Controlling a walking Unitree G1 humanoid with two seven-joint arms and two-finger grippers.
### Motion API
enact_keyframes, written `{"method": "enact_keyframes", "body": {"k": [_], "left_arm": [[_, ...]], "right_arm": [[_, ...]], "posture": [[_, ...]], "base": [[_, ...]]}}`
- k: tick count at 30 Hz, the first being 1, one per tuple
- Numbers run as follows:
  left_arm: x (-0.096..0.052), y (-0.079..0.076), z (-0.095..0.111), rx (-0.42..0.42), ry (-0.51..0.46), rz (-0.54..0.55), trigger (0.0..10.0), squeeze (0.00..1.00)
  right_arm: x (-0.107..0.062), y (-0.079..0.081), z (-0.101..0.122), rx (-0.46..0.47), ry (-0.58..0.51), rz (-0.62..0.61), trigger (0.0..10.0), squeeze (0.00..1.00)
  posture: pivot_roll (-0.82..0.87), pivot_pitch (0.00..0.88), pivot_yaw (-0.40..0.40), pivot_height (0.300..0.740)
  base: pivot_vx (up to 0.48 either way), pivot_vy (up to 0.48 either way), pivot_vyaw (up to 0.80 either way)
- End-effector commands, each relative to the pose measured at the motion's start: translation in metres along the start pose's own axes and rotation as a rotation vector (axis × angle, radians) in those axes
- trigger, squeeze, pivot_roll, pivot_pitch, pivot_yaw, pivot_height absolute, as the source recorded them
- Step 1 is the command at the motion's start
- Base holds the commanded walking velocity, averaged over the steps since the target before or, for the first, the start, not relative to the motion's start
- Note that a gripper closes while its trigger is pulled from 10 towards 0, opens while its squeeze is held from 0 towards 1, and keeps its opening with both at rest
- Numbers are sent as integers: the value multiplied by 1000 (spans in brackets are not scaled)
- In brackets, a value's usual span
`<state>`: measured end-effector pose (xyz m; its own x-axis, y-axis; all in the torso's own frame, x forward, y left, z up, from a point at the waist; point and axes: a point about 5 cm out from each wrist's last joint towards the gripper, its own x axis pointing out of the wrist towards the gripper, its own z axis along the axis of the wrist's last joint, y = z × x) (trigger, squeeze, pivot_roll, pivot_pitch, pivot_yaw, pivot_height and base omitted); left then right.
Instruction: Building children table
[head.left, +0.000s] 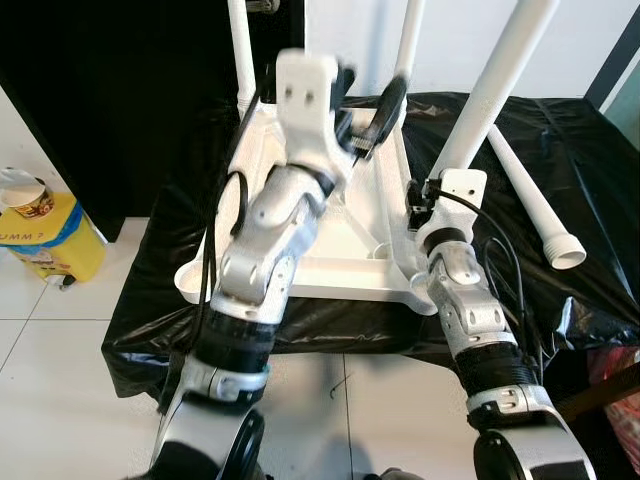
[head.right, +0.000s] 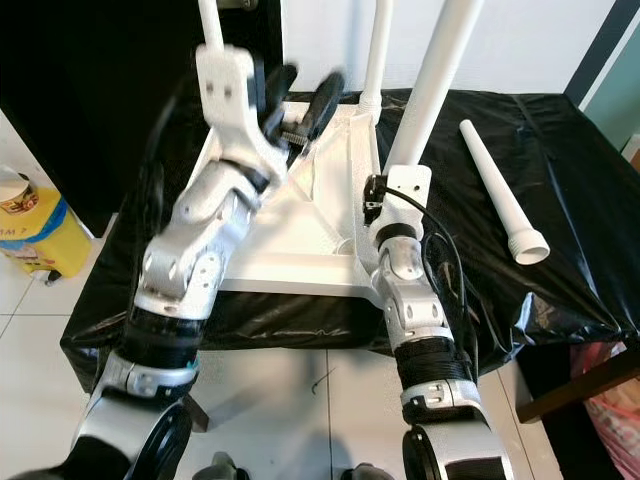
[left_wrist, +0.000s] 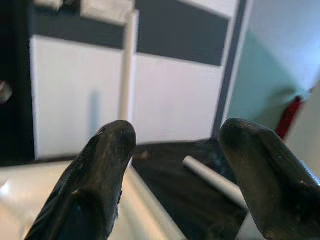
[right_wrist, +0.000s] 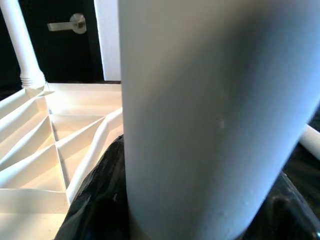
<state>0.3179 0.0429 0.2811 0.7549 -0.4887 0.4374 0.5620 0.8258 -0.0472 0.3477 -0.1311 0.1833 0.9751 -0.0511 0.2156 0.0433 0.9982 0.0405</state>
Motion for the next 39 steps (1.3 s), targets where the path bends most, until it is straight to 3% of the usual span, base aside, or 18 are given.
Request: {"method": "enact_keyframes", "body": {"k": [1, 9, 18, 25, 28, 30, 31, 32, 36, 39], "left_arm": [[-4, 1, -3, -37, 4, 12, 10000, 0], [-36, 13, -44, -19, 216, 120, 10000, 0], [-54, 15, -57, 85, 272, 91, 10000, 0], [-72, 7, -67, 117, 343, -40, 10000, 0], [-76, 1, -65, 188, 320, -57, 10000, 0], [-81, -11, -66, 167, 325, -196, 10000, 0], [-81, -11, -66, 167, 325, -196, 10000, 0], [-88, -20, -65, 114, 332, -319, 10000, 0], [-98, -24, -66, 51, 351, -417, 10000, 0], [-105, -25, -68, 70, 376, -478, 10000, 0]], "right_arm": [[-3, -2, 3, -20, -8, 5, 10000, 0], [-21, -13, 1, -6, 16, -4, 10000, 0], [-33, -13, -4, 12, 62, 3, 10000, 0], [-48, -10, -5, 65, 70, 35, 10000, 0], [-52, -10, -6, 29, 72, 52, 10000, 0], [-56, -9, -7, 5, 74, 73, 10000, 0], [-56, -9, -7, 5, 74, 73, 10000, 0], [-58, -9, -7, -6, 77, 80, 10000, 0], [-61, -12, -9, -25, 82, 84, 10000, 0], [-63, -13, -9, -40, 87, 87, 10000, 0]], "posture": [[-33, 85, -30, 740], [-41, 96, -22, 740], [-37, 103, -30, 740], [-36, 101, -34, 740], [-35, 95, -38, 740], [-35, 92, -42, 740], [-35, 92, -42, 740], [-36, 90, -43, 740], [-36, 86, -42, 740], [-36, 85, -40, 740]], "base": [[0, 0, 0], [0, 0, 0], [0, 0, 0], [0, 0, 0], [0, 0, 0], [0, 0, 0], [0, 0, 0], [0, 0, 0], [0, 0, 0], [0, 0, 0]]}}
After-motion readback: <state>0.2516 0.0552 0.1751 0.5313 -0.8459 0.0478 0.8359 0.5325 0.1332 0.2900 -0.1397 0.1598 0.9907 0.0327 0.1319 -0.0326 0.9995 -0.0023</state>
